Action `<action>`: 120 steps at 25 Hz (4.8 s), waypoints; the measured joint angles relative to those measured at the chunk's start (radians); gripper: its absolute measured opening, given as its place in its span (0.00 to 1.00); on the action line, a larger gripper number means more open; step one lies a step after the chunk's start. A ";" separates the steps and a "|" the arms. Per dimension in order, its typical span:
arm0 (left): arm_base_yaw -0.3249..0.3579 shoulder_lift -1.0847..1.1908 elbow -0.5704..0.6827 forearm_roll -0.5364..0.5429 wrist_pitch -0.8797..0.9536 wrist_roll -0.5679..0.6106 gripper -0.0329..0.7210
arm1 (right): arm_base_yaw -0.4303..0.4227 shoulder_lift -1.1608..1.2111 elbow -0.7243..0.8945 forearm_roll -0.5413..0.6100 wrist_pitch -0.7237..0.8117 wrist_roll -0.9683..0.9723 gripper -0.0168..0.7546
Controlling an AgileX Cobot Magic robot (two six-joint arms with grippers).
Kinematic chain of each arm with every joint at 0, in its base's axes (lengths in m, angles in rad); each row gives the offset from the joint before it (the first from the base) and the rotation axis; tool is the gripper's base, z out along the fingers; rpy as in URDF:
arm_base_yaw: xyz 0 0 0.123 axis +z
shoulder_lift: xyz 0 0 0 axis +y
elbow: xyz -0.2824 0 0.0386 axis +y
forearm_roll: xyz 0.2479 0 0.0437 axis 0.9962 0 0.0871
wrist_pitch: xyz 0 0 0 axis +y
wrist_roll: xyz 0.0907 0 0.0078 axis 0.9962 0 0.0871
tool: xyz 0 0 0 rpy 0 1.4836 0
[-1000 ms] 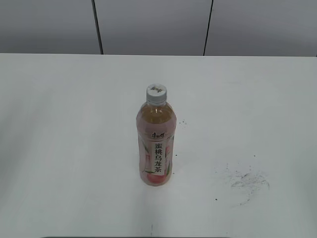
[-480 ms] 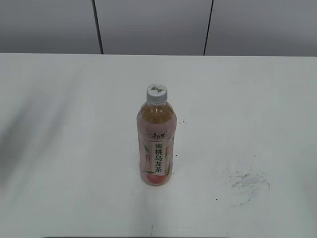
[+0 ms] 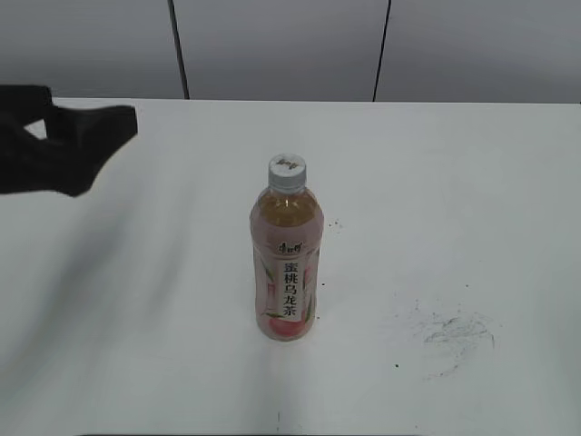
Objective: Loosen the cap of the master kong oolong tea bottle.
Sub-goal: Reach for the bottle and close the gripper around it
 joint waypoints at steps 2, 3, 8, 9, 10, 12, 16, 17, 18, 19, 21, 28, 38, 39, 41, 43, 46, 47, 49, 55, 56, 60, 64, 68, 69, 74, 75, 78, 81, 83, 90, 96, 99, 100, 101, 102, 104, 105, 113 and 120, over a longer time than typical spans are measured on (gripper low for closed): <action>-0.026 0.009 0.058 0.001 -0.085 -0.004 0.82 | 0.000 0.000 0.000 0.000 0.000 0.003 0.67; -0.030 0.019 0.087 0.001 -0.125 -0.004 0.82 | 0.000 0.000 0.000 0.000 0.000 0.005 0.67; -0.034 0.078 0.213 -0.011 -0.327 -0.007 0.82 | 0.000 0.000 0.000 0.000 0.000 0.023 0.67; -0.034 0.097 0.220 -0.011 -0.342 -0.007 0.82 | 0.000 0.000 0.000 0.000 0.000 0.026 0.67; -0.034 0.116 0.225 -0.011 -0.353 -0.007 0.82 | 0.000 0.000 0.000 0.000 0.000 0.028 0.67; -0.034 0.177 0.227 -0.005 -0.371 -0.004 0.82 | 0.000 0.000 0.000 0.000 0.000 0.031 0.67; -0.034 0.320 0.227 0.056 -0.465 -0.002 0.80 | 0.000 0.000 0.000 0.000 0.000 0.034 0.67; -0.034 0.351 0.227 0.078 -0.516 -0.005 0.79 | 0.000 0.000 0.000 0.000 0.000 0.034 0.67; -0.034 0.383 0.227 0.103 -0.557 -0.008 0.79 | 0.000 0.000 0.000 0.000 0.000 0.034 0.67; -0.034 0.410 0.228 0.125 -0.586 -0.011 0.79 | 0.000 0.000 0.000 0.000 0.000 0.034 0.67; -0.034 0.445 0.230 0.190 -0.639 -0.018 0.78 | 0.000 0.000 0.000 0.000 0.000 0.035 0.67; -0.034 0.483 0.231 0.394 -0.855 -0.068 0.78 | 0.000 0.000 0.000 0.000 0.000 0.040 0.67; -0.034 0.691 0.160 0.517 -0.915 -0.073 0.78 | 0.000 0.000 0.000 0.000 0.000 0.049 0.67; -0.034 0.712 0.144 0.518 -0.915 -0.073 0.78 | 0.000 0.000 0.000 0.000 0.000 0.049 0.67; -0.034 0.741 0.115 0.530 -0.915 -0.075 0.78 | 0.000 0.000 0.000 0.000 0.000 0.050 0.67; -0.034 0.754 0.087 0.539 -0.915 -0.076 0.79 | 0.000 0.000 0.000 0.000 0.000 0.050 0.67; -0.034 0.762 0.049 0.548 -0.915 -0.091 0.79 | 0.000 0.000 0.000 0.000 0.000 0.050 0.67; -0.034 0.765 0.037 0.552 -0.915 -0.095 0.79 | 0.000 0.000 0.000 0.000 0.000 0.051 0.67; -0.034 0.776 0.011 0.557 -0.919 -0.101 0.79 | 0.000 0.000 0.000 0.000 0.000 0.051 0.67; -0.056 0.820 -0.068 0.586 -0.919 -0.129 0.79 | 0.000 0.000 0.000 0.000 0.000 0.051 0.67; -0.063 0.822 -0.081 0.586 -0.919 -0.133 0.79 | 0.000 0.000 0.000 0.000 0.000 0.051 0.67; -0.071 0.829 -0.109 0.581 -0.920 -0.139 0.79 | 0.000 0.000 0.000 0.000 0.000 0.052 0.67; -0.071 0.829 -0.141 0.588 -0.920 -0.152 0.79 | 0.000 0.000 0.000 0.000 0.000 0.054 0.67; -0.071 0.829 -0.176 0.614 -0.920 -0.192 0.79 | 0.000 0.000 0.000 -0.004 0.000 0.058 0.67; -0.071 0.829 -0.181 0.617 -0.921 -0.196 0.79 | 0.000 0.000 0.000 -0.005 0.000 0.061 0.67; -0.071 0.837 -0.184 0.623 -0.922 -0.202 0.79 | 0.000 0.000 0.000 -0.007 0.000 0.063 0.67; -0.071 0.846 -0.184 0.624 -0.923 -0.202 0.79 | 0.000 0.000 0.000 -0.007 0.000 0.063 0.67; -0.071 0.884 -0.184 0.625 -0.922 -0.203 0.79 | 0.000 0.000 0.000 -0.007 0.000 0.064 0.67; -0.071 0.906 -0.184 0.628 -0.919 -0.203 0.79 | 0.000 0.000 0.000 -0.007 0.000 0.064 0.67; -0.071 0.906 -0.184 0.628 -0.919 -0.203 0.79 | 0.000 0.000 0.000 -0.007 0.000 0.064 0.67; -0.071 0.908 -0.184 0.632 -0.922 -0.203 0.70 | 0.000 0.000 0.000 -0.007 0.000 0.064 0.67; -0.073 0.908 -0.184 0.634 -0.923 -0.205 0.64 | 0.000 0.000 0.000 -0.007 0.000 0.064 0.67; -0.073 0.908 -0.184 0.634 -0.922 -0.205 0.64 | 0.000 0.000 0.000 -0.007 0.000 0.064 0.67; -0.073 0.908 -0.184 0.634 -0.922 -0.205 0.64 | 0.000 0.000 0.000 -0.007 0.000 0.064 0.67; -0.073 0.908 -0.184 0.634 -0.922 -0.205 0.64 | 0.000 0.000 0.000 -0.005 0.000 0.064 0.67; -0.073 0.908 -0.184 0.634 -0.922 -0.205 0.64 | 0.000 0.000 0.000 0.005 -0.001 0.064 0.67; -0.073 0.908 -0.184 0.634 -0.922 -0.205 0.64 | 0.000 0.000 0.000 0.041 -0.009 0.064 0.67; -0.073 0.908 -0.184 0.634 -0.922 -0.205 0.64 | 0.000 0.002 0.000 0.068 -0.016 0.064 0.67; -0.073 0.908 -0.184 0.636 -0.922 -0.205 0.64 | 0.000 0.246 -0.026 0.315 -0.027 -0.166 0.66; -0.073 0.908 -0.184 0.637 -0.922 -0.204 0.64 | 0.016 0.593 -0.199 0.412 -0.008 -0.351 0.55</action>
